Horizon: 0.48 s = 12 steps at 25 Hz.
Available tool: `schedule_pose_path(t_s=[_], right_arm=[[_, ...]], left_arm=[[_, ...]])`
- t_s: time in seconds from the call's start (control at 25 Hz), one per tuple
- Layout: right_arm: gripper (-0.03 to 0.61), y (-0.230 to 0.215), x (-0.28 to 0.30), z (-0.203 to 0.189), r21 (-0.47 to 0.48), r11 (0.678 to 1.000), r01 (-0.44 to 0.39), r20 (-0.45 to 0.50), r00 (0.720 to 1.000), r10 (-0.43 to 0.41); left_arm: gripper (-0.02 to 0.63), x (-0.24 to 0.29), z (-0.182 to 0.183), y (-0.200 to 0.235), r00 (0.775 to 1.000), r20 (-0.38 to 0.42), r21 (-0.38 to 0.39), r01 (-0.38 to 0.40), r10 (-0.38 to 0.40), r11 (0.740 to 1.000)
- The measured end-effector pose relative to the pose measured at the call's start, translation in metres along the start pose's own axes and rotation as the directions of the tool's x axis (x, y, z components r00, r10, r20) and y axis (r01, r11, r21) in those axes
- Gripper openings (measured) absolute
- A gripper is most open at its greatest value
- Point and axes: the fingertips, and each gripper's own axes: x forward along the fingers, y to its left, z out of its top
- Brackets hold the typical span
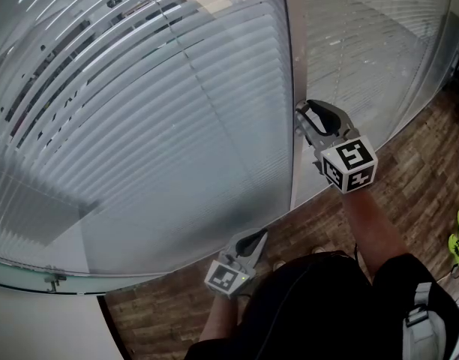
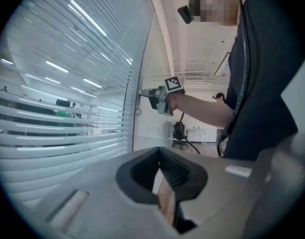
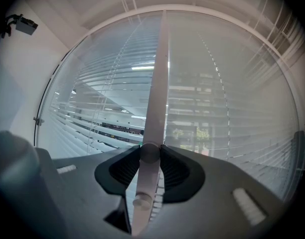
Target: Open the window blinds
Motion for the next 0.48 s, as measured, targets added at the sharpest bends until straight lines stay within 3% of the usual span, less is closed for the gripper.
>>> schedule_pose_path(t_s=[0.48], right_arm=[[0.133,0.0003,0.0009,0.0002,0.006,1.000,-0.019,0.008,1.000,0.019]], left_arm=[[0.005,0.0046,0.0029,-0.0007,1.000,0.000,0.004,-0.007,0.007,1.000]])
